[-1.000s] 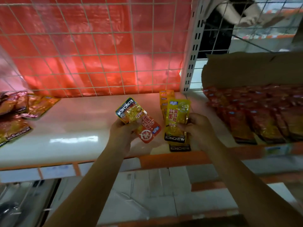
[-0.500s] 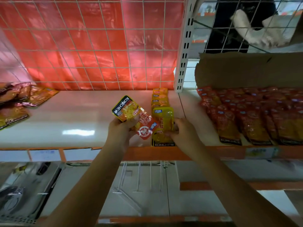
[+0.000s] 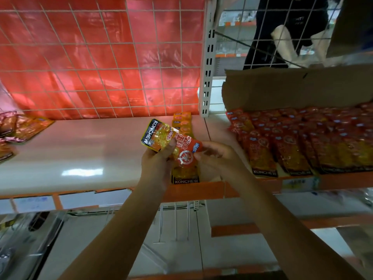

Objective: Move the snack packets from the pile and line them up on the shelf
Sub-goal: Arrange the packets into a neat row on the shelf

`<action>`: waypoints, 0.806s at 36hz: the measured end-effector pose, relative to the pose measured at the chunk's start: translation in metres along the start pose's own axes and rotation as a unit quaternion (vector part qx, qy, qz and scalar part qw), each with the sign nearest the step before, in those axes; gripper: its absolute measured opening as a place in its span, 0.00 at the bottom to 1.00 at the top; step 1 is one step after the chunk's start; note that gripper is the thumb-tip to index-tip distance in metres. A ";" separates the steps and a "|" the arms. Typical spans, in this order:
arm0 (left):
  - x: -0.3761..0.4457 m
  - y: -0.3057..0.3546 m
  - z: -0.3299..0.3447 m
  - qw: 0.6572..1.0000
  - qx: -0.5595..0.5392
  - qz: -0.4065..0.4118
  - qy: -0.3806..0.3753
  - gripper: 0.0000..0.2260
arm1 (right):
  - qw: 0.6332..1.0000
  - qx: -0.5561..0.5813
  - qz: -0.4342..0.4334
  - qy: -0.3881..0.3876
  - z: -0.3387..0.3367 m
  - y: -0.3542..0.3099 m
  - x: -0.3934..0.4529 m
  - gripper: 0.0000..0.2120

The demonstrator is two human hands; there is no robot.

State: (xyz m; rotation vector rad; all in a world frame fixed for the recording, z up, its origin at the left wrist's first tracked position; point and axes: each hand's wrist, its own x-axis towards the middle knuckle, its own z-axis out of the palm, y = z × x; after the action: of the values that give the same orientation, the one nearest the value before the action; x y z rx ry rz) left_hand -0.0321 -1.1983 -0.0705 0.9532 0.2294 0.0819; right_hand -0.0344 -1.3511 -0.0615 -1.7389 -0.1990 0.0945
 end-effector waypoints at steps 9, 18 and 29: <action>-0.018 -0.023 0.052 0.999 -0.019 -0.014 -0.038 0.06 | 0.974 0.184 0.045 0.125 -0.030 0.004 -0.009 0.05; -0.001 -0.034 0.053 0.980 0.165 0.093 -0.062 0.12 | 0.958 0.040 -0.028 0.284 -0.114 0.004 -0.006 0.14; -0.003 -0.065 0.068 0.722 0.615 0.239 -0.208 0.09 | 0.937 -0.283 -0.064 0.194 -0.145 0.002 0.033 0.19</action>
State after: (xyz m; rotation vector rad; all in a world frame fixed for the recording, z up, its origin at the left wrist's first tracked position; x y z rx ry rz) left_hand -0.0218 -1.2908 -0.0850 2.3296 -0.4860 0.1942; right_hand 0.0239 -1.4854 -0.0361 -2.2678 -0.0464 -0.4405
